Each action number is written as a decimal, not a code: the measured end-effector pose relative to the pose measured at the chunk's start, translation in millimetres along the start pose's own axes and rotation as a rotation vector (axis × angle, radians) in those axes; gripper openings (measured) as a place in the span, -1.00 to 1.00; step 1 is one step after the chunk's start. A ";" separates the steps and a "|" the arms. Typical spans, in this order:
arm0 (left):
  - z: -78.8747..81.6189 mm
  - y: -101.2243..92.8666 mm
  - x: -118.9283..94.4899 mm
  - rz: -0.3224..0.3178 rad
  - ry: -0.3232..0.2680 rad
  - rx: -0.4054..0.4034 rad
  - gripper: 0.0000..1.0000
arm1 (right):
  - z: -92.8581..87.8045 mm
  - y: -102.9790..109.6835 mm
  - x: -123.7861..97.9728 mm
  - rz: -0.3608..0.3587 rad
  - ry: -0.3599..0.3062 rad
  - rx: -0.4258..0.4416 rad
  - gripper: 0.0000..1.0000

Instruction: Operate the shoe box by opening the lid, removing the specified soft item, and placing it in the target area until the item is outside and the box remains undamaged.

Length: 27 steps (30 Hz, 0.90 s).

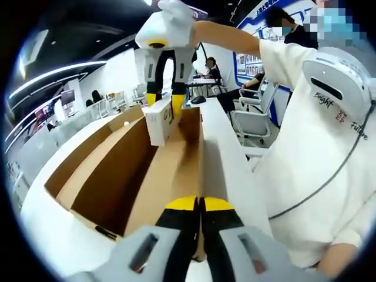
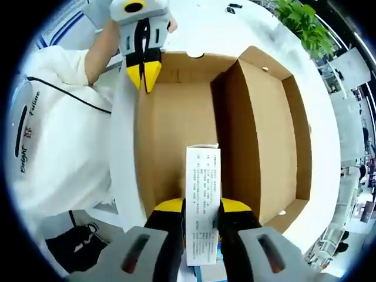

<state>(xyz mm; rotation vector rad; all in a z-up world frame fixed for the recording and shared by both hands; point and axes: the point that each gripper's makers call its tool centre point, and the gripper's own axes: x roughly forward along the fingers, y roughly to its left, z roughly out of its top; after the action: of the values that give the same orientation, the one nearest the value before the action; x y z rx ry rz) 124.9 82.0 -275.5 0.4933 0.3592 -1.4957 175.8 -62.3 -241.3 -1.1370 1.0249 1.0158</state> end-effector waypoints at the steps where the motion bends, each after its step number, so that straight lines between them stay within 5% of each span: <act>1: 0.0 0.0 0.2 0.000 0.002 -0.001 -0.97 | -1.5 -0.6 -1.1 -0.005 0.000 0.002 -0.60; 15: 0.3 0.2 1.6 0.003 0.011 -0.004 -0.97 | -1.0 6.9 -38.0 -0.008 -0.090 0.053 -0.61; 27: 0.6 -0.6 2.3 0.009 0.015 -0.004 -0.97 | -16.6 10.5 -72.9 -0.055 -0.066 0.057 -0.61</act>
<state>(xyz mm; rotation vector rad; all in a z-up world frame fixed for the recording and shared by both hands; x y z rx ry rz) 124.5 79.7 -276.2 0.5028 0.3710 -1.4831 147.7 -84.5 -174.7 -1.0727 0.9598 0.9687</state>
